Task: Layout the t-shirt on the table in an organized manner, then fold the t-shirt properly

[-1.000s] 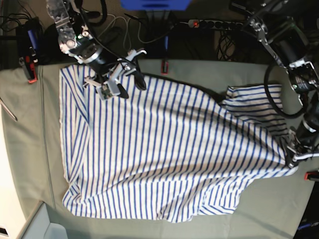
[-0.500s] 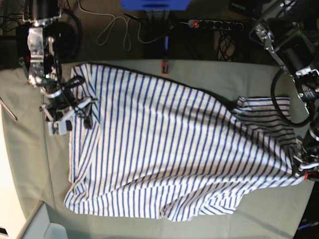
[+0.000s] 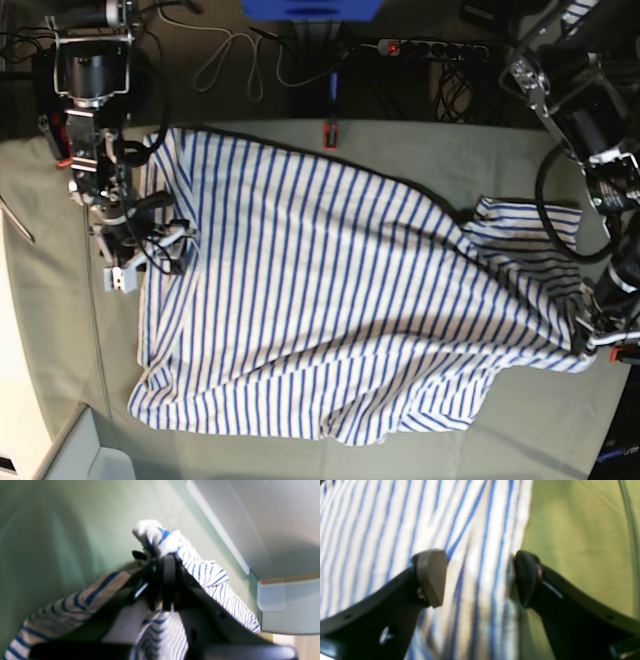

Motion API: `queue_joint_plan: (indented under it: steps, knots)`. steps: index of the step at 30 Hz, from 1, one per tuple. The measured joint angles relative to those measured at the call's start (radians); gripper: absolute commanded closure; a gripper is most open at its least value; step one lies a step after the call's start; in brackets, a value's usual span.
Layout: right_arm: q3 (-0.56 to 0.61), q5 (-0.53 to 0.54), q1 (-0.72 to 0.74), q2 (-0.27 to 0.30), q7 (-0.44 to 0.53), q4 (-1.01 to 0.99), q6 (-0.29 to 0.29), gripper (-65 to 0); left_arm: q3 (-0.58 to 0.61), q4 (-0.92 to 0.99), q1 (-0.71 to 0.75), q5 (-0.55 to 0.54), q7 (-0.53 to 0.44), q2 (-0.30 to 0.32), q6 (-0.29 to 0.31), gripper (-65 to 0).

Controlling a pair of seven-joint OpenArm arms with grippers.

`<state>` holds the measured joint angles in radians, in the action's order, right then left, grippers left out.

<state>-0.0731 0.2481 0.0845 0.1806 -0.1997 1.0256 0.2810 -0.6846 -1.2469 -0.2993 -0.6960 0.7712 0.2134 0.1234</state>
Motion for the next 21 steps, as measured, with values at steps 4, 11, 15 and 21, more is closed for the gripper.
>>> queue_joint_plan:
  steps: [4,11,15,21]
  knots:
    - [0.011,0.007,-0.019,-0.030,0.014,0.003,-0.002,-2.0,0.014,0.069,-0.066,0.004,-0.003,0.002,0.000,-0.1]
    - [0.132,-0.005,-0.173,-0.105,-0.010,0.196,-0.031,0.0,0.124,0.151,-0.204,0.010,-0.002,0.003,-0.003,-0.1]
    - [0.288,-0.005,-0.280,-0.177,-0.058,0.365,-0.004,0.0,0.217,0.163,-0.311,0.002,-0.079,-0.006,-0.005,-0.1]
    - [0.431,-0.004,-0.294,-0.214,-0.027,0.539,0.007,0.0,0.435,0.163,-0.411,-0.007,-0.208,0.000,-0.011,-0.1]
